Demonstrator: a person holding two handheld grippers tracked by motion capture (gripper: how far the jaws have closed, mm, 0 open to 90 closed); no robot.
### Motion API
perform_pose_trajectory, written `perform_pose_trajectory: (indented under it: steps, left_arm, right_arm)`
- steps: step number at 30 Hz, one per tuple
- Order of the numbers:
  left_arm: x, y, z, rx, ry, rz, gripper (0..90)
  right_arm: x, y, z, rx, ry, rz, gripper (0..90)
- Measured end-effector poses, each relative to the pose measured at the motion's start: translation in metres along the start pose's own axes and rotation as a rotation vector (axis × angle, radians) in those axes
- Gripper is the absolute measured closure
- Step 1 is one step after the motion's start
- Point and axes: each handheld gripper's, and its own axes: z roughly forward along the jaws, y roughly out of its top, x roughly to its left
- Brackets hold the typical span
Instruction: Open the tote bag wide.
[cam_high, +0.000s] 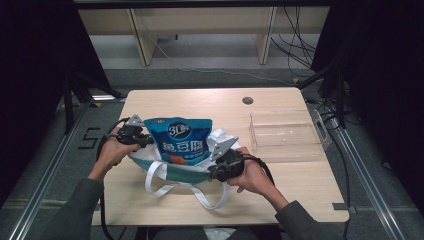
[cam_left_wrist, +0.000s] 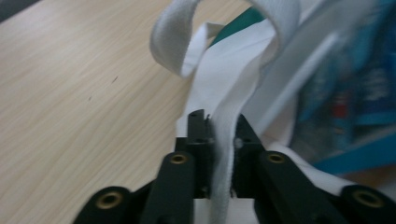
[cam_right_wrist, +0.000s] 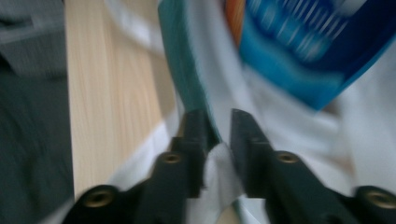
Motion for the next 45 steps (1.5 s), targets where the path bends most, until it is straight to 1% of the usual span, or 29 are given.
perform_pose_trajectory:
  steps: [1,2,6,8,9,12,14,16,17,19,20,21,23,24,25,26,27,28,29,31,32,34,35,36,38,40,41,43,45]
  left_arm:
    - [0.004,0.000,0.005,0.018,0.001,-0.018,84.5]
    - [0.009,-0.002,0.018,0.019,-0.017,-0.107,85.3]
    - [0.018,-0.005,0.032,0.076,-0.025,-0.154,85.0]
    - [0.020,-0.015,0.055,0.133,-0.025,-0.210,84.5]
    - [0.020,-0.016,0.058,0.104,-0.026,-0.233,84.5]
    - [0.019,-0.016,0.050,0.102,0.003,-0.219,80.0]
    - [0.018,-0.015,0.041,0.067,0.052,-0.236,66.1]
    - [0.017,-0.013,0.034,0.039,0.055,-0.221,59.8]
    - [0.016,-0.008,0.016,-0.018,0.038,-0.244,52.9]
    - [0.015,-0.005,0.008,-0.040,0.030,-0.253,44.4]
    - [0.008,0.000,-0.013,-0.080,0.012,-0.235,43.2]
    - [0.002,0.002,-0.024,-0.080,0.021,-0.205,42.1]
    - [-0.006,0.002,-0.035,-0.065,0.027,-0.191,40.8]
    - [-0.020,-0.004,-0.049,-0.052,0.010,-0.148,41.3]
    - [-0.020,-0.004,-0.049,-0.052,0.010,-0.148,41.3]
    - [-0.032,-0.013,-0.056,-0.045,-0.004,-0.121,41.5]
    - [-0.032,-0.013,-0.056,-0.045,-0.004,-0.121,41.9]
    - [-0.039,-0.018,-0.057,-0.048,-0.030,-0.100,41.9]
    - [-0.050,-0.024,-0.058,-0.056,-0.067,-0.040,41.7]
    - [-0.057,-0.027,-0.056,-0.062,-0.090,-0.017,40.3]
    - [-0.061,-0.029,-0.054,-0.055,-0.107,-0.001,39.5]
    - [-0.067,-0.032,-0.039,-0.033,-0.093,0.064,39.2]
    - [-0.066,-0.033,-0.035,-0.031,-0.100,0.082,43.5]
    - [-0.067,-0.036,-0.030,-0.028,-0.102,0.082,52.5]
    - [-0.069,-0.040,-0.019,-0.001,-0.113,0.124,66.6]
    - [-0.073,-0.045,-0.009,0.035,-0.112,0.165,75.0]
    - [-0.076,-0.047,-0.007,0.058,-0.099,0.169,77.5]
    - [-0.078,-0.047,-0.005,0.084,-0.084,0.171,79.8]
    - [-0.083,-0.048,-0.001,0.113,-0.065,0.204,83.1]
  right_arm:
    - [0.000,-0.002,0.004,0.011,0.003,-0.012,81.2]
    - [0.003,-0.007,0.014,0.066,0.015,-0.007,81.7]
    - [0.006,-0.014,0.032,0.129,0.017,0.001,82.1]
    - [0.007,-0.018,0.044,0.161,0.016,-0.017,82.0]
    - [0.007,-0.017,0.045,0.163,0.009,-0.023,82.0]
    - [0.008,-0.018,0.044,0.155,0.001,-0.017,81.3]
    - [0.007,-0.018,0.042,0.146,0.007,0.012,76.9]
    - [0.006,-0.017,0.038,0.117,0.018,0.042,70.7]
    - [0.004,-0.011,0.025,0.045,0.011,0.051,60.0]
    - [0.001,-0.005,0.008,-0.021,-0.007,0.059,56.2]
    - [-0.001,-0.002,-0.006,-0.064,-0.022,0.072,55.8]
    - [-0.003,-0.001,-0.013,-0.102,-0.032,0.082,55.5]
    - [-0.007,0.000,-0.022,-0.138,-0.046,0.079,55.6]
    - [-0.017,0.000,-0.038,-0.173,-0.125,0.117,56.2]
    - [-0.017,0.000,-0.038,-0.173,-0.125,0.117,56.2]
    - [-0.026,-0.002,-0.043,-0.185,-0.178,0.138,57.0]
    - [-0.026,-0.002,-0.043,-0.185,-0.178,0.138,57.0]
    - [-0.030,-0.002,-0.043,-0.183,-0.197,0.148,57.1]
    - [-0.037,-0.002,-0.041,-0.174,-0.220,0.149,58.6]
    - [-0.039,-0.001,-0.039,-0.167,-0.221,0.155,59.1]
    - [-0.047,0.001,-0.027,-0.141,-0.199,0.148,61.0]
    - [-0.054,0.004,-0.015,-0.104,-0.190,0.143,69.1]
    - [-0.058,0.005,-0.010,-0.104,-0.176,0.137,77.9]
    - [-0.062,0.006,-0.007,-0.113,-0.196,0.123,85.3]
    - [-0.072,0.009,-0.005,-0.103,-0.258,0.113,88.9]
    - [-0.085,0.004,-0.003,-0.136,-0.323,0.180,89.1]
    - [-0.089,0.000,0.001,-0.132,-0.315,0.232,89.0]
    - [-0.092,-0.005,0.007,-0.123,-0.323,0.251,89.1]
    - [-0.097,-0.016,0.025,-0.082,-0.329,0.287,89.0]
